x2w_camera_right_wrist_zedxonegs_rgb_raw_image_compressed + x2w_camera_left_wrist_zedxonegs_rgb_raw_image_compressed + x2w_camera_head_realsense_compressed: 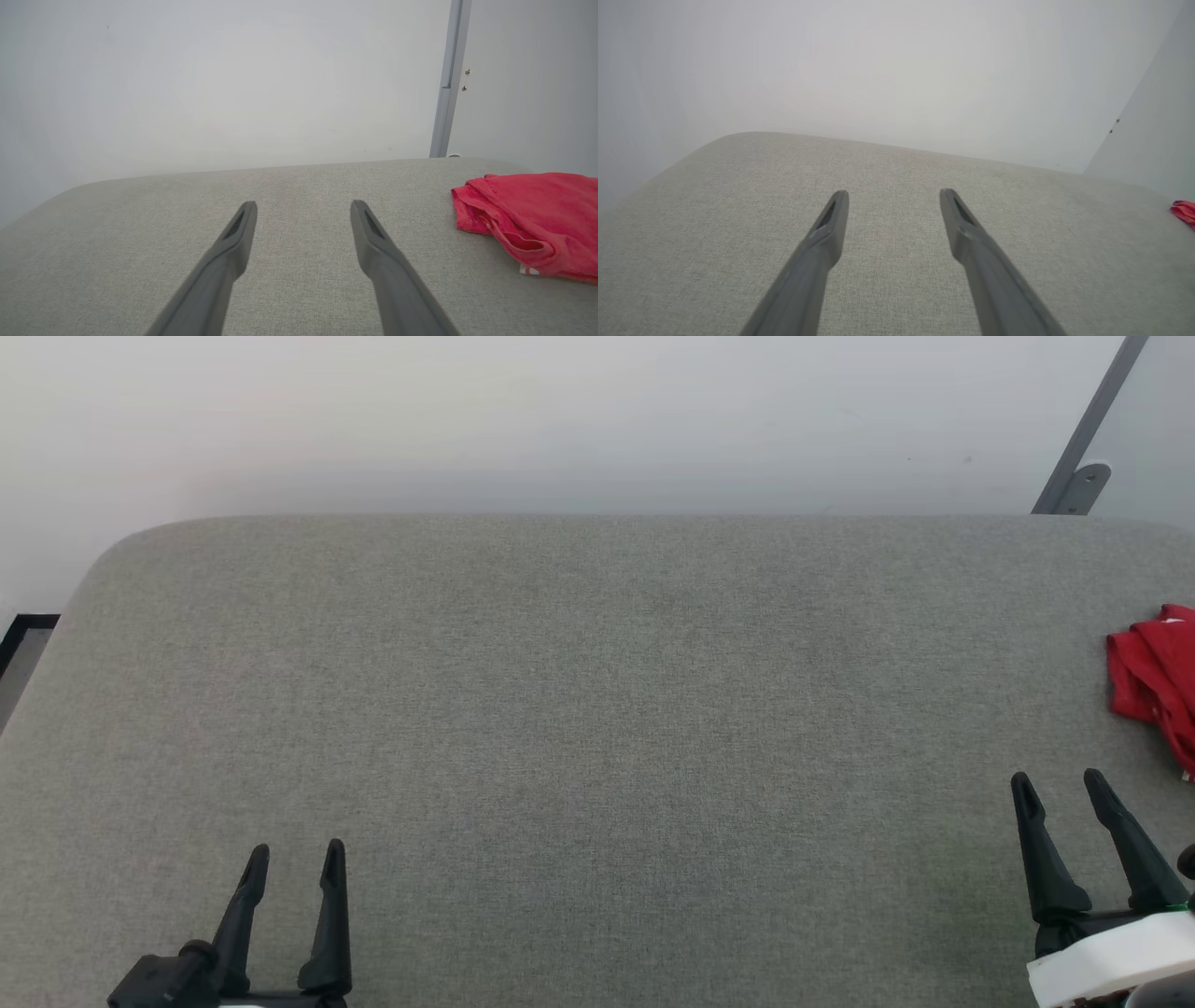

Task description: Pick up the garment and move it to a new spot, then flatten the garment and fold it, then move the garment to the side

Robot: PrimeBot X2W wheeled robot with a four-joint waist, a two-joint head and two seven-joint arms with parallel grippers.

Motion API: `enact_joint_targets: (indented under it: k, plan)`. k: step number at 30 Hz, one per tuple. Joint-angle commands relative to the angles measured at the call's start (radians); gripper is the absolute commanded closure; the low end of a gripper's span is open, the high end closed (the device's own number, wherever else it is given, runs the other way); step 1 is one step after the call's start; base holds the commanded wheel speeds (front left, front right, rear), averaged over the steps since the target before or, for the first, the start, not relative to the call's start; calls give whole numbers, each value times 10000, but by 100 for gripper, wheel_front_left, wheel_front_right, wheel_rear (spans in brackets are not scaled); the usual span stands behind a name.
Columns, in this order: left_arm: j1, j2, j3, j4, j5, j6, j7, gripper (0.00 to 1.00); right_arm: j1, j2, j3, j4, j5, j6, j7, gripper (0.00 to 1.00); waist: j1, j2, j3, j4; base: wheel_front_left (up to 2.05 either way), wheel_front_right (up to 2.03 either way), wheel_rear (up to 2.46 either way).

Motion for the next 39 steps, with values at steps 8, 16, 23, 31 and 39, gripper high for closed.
enact_joint_targets:
  k: [8, 16, 23, 31, 39]
  plan:
    - [149, -47, 59, 33, -46, 12, -55, 0, 64, -64, 60, 4, 96, -5, -54, 0, 0, 0, -42, 23, 0, 0, 0]
    - [16, -239, 27, 316, -248, 4, 66, 100, 73, 127, 51, 281, 265, 0, 39, 100, 0, 0, -15, 40, 0, 0, 0]
    - [-232, -203, 47, 458, -1600, 20, 359, 100, -114, 325, -24, 437, 1393, 0, 281, 100, 0, 0, -34, 8, 0, 0, 0]
    - [-523, -179, 69, 668, -2990, 11, 670, 100, -319, 534, -108, 610, 2560, 0, 538, 100, 0, 0, -57, -29, 0, 0, 0]
    - [-783, -168, 99, 848, -4247, 5, 957, 100, -497, 730, -188, 761, 3623, -1, 772, 100, 0, 0, -79, -66, 0, 0, 0]
